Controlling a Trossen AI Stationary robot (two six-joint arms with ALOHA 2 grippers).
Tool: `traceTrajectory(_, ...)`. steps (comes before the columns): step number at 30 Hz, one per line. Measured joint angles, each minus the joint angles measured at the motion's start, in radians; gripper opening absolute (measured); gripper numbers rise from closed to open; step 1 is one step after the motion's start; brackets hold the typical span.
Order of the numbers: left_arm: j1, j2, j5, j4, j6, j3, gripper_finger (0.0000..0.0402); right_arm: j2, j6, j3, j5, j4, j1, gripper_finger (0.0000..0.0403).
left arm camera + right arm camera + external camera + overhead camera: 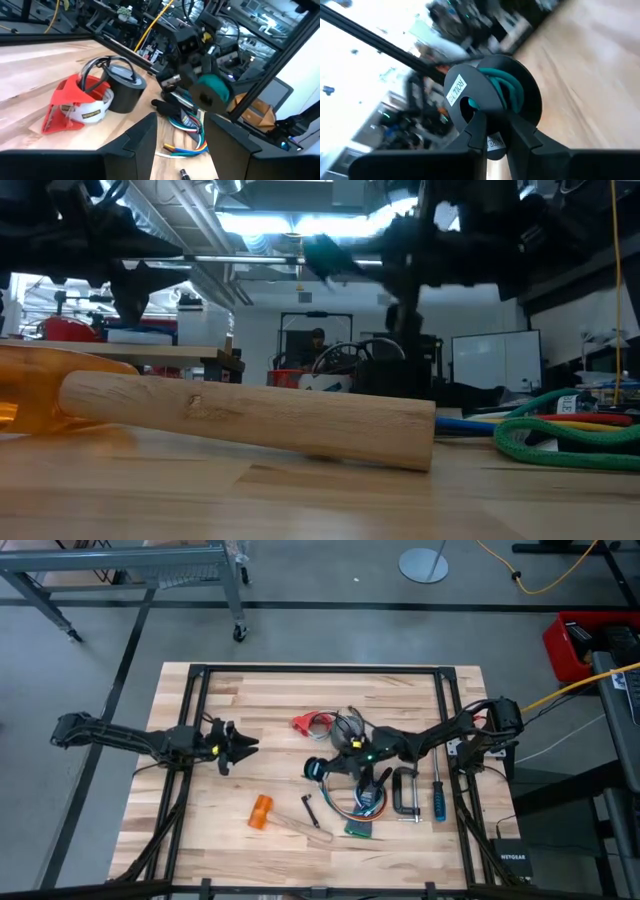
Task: Coil cords
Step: Uncoil the blue wire from the spool
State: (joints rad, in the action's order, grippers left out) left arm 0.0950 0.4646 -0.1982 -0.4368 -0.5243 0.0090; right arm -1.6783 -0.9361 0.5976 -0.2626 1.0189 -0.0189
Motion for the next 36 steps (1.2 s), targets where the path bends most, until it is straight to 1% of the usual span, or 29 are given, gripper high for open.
traceTrajectory(4, 0.027, 0.030, -0.015, -0.052, 0.001, 0.000, 0.0155, 0.001, 0.070, 0.000, 0.066, 0.088, 0.002, 0.0044)
traceTrajectory(7, 0.054, 0.077, -0.042, -0.128, 0.023, 0.000, 0.0155, 0.001, 0.148, 0.012, 0.105, 0.105, 0.002, 0.0043)
traceTrajectory(13, 0.112, 0.224, -0.073, -0.380, 0.145, 0.001, 0.0155, 0.001, 0.324, 0.060, 0.185, 0.100, 0.002, 0.0043)
traceTrajectory(17, 0.143, 0.350, -0.091, -0.480, 0.212, 0.042, 0.0155, 0.001, 0.421, 0.110, 0.217, 0.092, 0.002, 0.0043)
traceTrajectory(22, 0.168, 0.542, -0.148, -0.496, 0.313, 0.162, 0.0155, 0.000, 0.506, 0.177, 0.277, -0.018, 0.000, 0.0043)
traceTrajectory(26, 0.173, 0.705, -0.156, -0.496, 0.464, 0.269, 0.0155, 0.000, 0.572, 0.226, 0.279, -0.166, 0.000, 0.0043)
traceTrajectory(28, 0.173, 0.766, -0.163, -0.488, 0.524, 0.308, 0.0155, 0.000, 0.606, 0.244, 0.273, -0.228, 0.000, 0.0043)
traceTrajectory(32, 0.173, 0.828, -0.199, -0.484, 0.552, 0.340, 0.0155, 0.000, 0.646, 0.249, 0.272, -0.285, 0.000, 0.0043)
traceTrajectory(36, 0.173, 0.836, -0.217, -0.485, 0.529, 0.342, 0.0155, 0.000, 0.657, 0.249, 0.272, -0.297, 0.000, 0.0043)
